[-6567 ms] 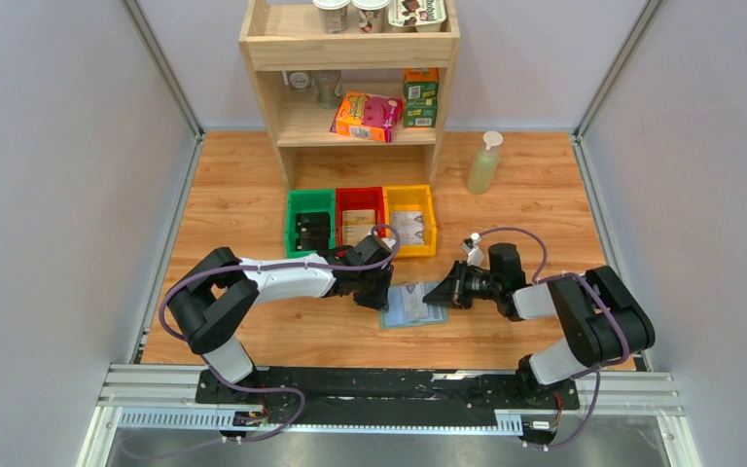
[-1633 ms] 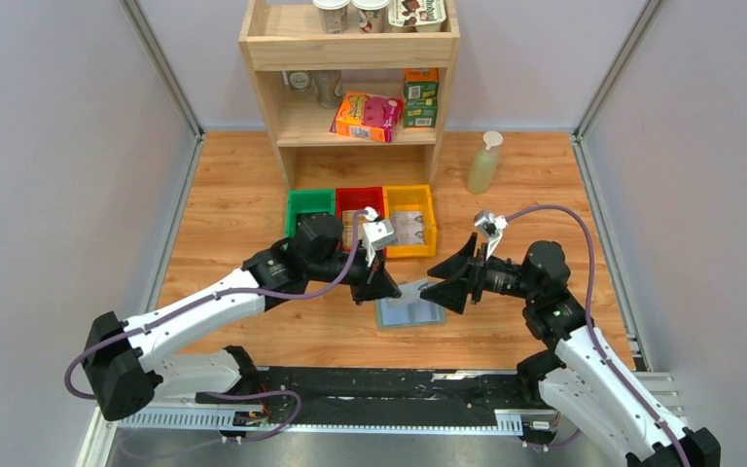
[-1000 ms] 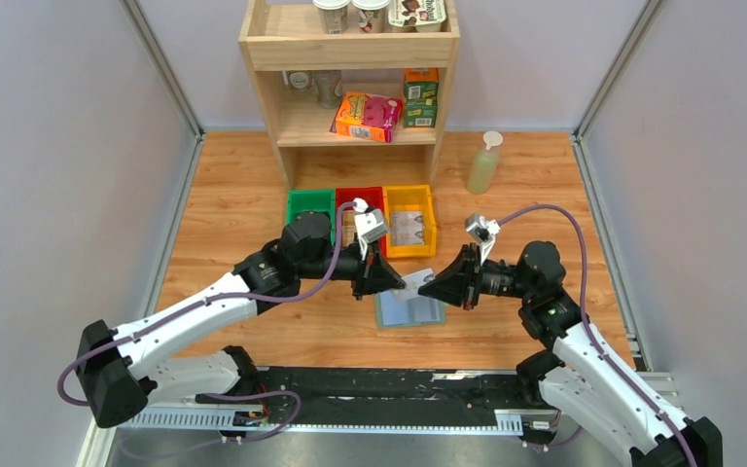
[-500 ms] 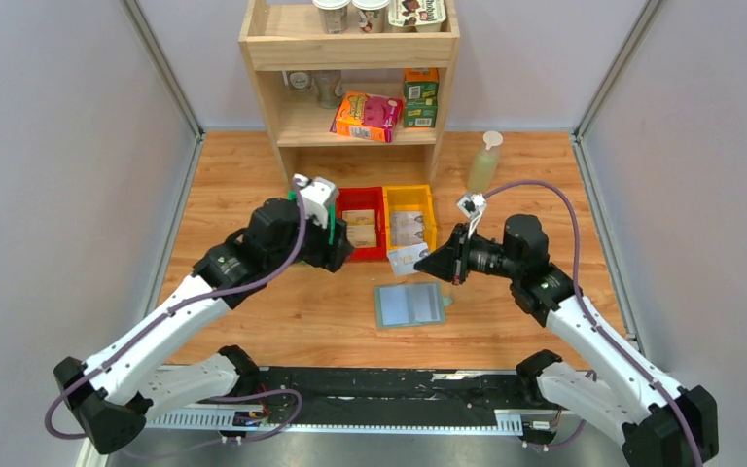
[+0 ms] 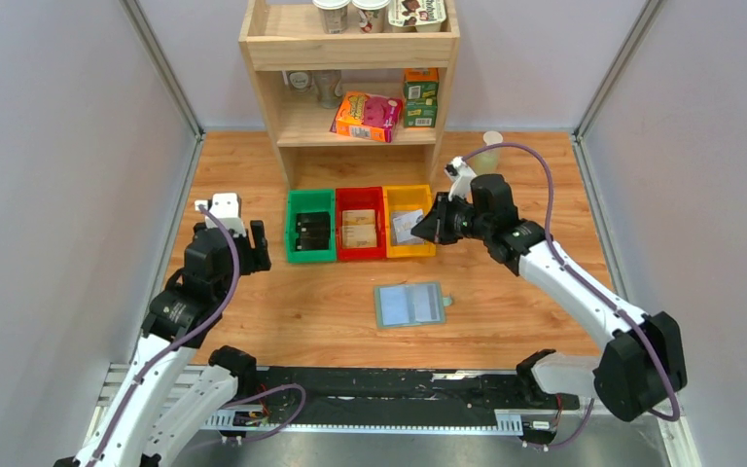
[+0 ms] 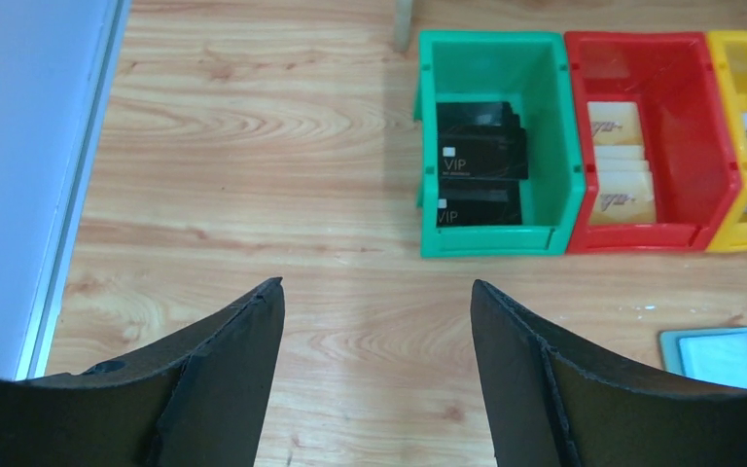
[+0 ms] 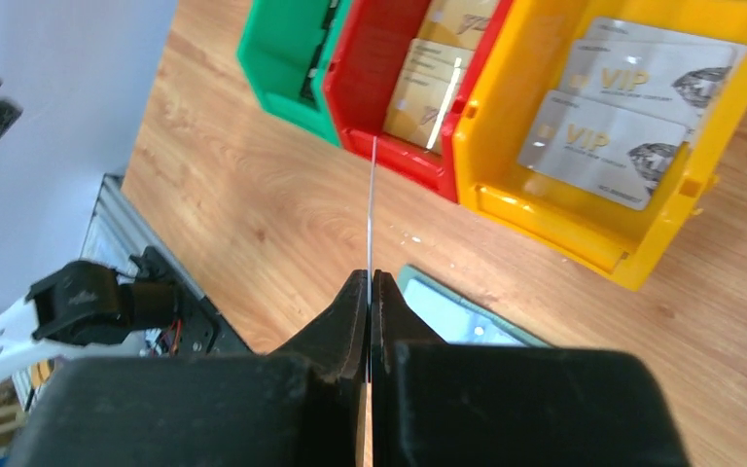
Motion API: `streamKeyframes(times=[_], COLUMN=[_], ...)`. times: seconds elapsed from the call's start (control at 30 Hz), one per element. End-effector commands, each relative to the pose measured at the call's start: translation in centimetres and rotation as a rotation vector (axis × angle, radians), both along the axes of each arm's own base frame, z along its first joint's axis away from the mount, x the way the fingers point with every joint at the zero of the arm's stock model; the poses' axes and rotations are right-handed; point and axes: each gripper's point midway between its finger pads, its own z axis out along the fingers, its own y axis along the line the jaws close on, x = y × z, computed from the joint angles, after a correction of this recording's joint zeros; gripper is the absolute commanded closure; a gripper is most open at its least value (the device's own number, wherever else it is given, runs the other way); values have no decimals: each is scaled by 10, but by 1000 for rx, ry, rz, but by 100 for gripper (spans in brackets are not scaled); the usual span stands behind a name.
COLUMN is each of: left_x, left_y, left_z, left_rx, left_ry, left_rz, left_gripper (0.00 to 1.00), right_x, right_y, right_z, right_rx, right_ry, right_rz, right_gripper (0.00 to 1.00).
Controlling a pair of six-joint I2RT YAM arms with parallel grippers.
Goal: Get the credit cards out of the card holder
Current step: Place the credit card in the storage box.
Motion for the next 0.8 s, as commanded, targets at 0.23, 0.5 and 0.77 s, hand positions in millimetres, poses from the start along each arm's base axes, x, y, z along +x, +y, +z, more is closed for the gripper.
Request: streamKeyframes(times=[0.23, 0.5, 0.77], left_x=[2, -9, -4], left_y=[16, 35, 39], left_z=[-22, 0, -8], left_rx=[-16, 7, 11], left_ry=[-26, -137, -104], left_rz=[84, 134, 182], left_gripper=[24, 25, 23], right_x=[56, 75, 101], right_y=[-2, 14, 25], right_z=[-39, -71, -97], right_rx=[-127, -130, -176], right_ry=[180, 278, 347], right_rz=[-206, -237, -297], right_gripper=[100, 100, 92])
